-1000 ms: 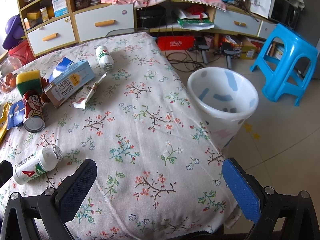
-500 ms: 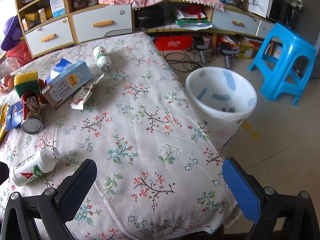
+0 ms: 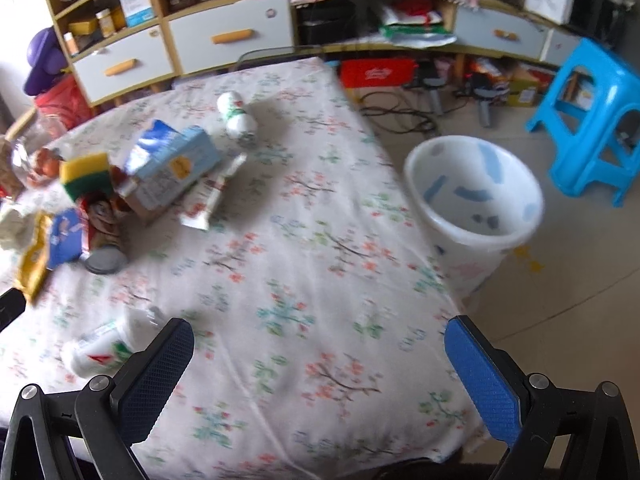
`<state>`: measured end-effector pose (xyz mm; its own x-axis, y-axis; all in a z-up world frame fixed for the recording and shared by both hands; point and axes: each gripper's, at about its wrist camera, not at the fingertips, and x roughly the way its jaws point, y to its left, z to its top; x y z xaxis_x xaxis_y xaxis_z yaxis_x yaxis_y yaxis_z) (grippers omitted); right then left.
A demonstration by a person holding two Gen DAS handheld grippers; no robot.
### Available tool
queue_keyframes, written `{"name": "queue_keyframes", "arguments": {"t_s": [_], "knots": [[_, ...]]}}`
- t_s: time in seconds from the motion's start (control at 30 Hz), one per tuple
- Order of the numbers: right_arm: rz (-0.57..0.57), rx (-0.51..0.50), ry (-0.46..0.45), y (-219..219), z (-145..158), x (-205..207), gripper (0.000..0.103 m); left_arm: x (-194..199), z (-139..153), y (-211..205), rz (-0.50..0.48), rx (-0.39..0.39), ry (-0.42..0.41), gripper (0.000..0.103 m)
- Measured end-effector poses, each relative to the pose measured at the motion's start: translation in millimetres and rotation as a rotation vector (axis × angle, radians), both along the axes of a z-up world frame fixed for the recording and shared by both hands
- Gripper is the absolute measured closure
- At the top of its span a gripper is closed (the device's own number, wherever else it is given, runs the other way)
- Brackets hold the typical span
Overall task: Collect trash
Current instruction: 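Grasp the crumpled white paper with the left gripper while the right grasps the pecan wrapper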
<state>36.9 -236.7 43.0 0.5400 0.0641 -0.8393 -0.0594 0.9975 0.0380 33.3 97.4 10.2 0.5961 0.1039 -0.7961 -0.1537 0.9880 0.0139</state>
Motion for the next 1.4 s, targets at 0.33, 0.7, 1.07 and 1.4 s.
{"name": "queue_keyframes", "arguments": {"t_s": [0.33,0.7,1.07,1.4], "knots": [[0.13,0.0,0.14,46,-7,86,0.0,56,-5,108,0.125,-0.086,0.134,0.0],[0.128,0.05,0.242,68,-46,178,0.0,104,-53,211,0.363,-0.344,0.199,0.006],[0.131,0.152,0.375,82,-92,225,0.012,121,-99,262,0.514,-0.495,0.187,0.036],[0.083,0.194,0.476,82,-119,228,0.024,122,-97,246,0.423,-0.508,0.192,0.077]]}}
